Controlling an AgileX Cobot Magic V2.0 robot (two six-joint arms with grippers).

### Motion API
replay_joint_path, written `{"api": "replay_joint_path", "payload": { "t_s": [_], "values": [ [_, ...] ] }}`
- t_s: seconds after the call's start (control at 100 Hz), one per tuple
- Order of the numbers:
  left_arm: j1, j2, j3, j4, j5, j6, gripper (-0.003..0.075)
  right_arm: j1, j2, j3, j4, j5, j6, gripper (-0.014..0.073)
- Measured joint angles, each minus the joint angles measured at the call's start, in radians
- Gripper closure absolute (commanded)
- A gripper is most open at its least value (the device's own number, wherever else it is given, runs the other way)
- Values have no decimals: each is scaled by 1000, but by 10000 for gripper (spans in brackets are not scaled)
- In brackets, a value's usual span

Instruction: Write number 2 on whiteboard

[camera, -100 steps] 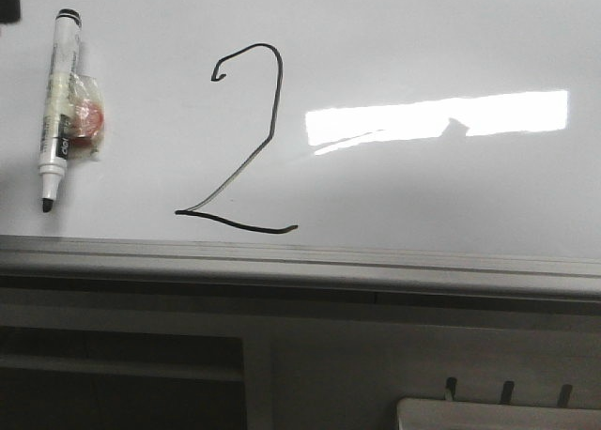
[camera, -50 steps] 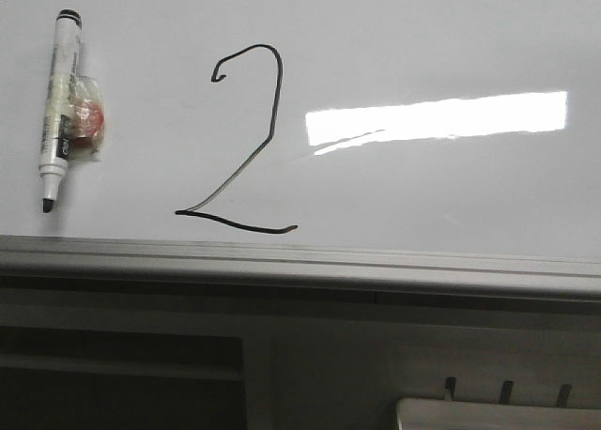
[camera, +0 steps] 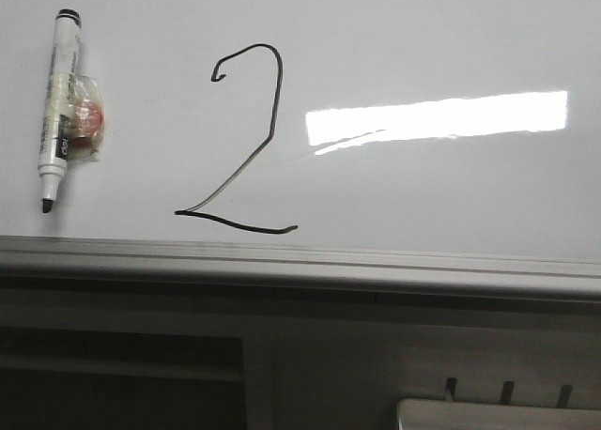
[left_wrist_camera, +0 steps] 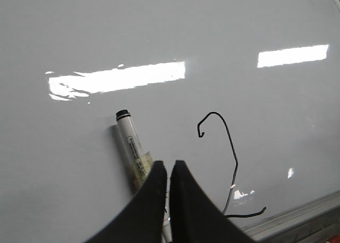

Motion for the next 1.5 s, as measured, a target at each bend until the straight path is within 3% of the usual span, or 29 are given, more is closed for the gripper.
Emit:
{"api": "replay_joint_path", "payload": {
  "t_s": [0.49,0.65,1.03,1.33,1.5],
  "values": [
    [15,-14,33,0,0,0,741,0,0,2,0,-2,0,665],
    [111,-80,54,37,0,0,741,0,0,2,0,-2,0,665],
    [503,-288,243,143,2,0,741,0,0,2,1,-4,0,665],
    [552,-288,244,143,261,0,741,0,0,4,1,-6,0,665],
    [554,-288,244,143,285,0,741,0,0,4,1,-7,0,665]
  ]
}}
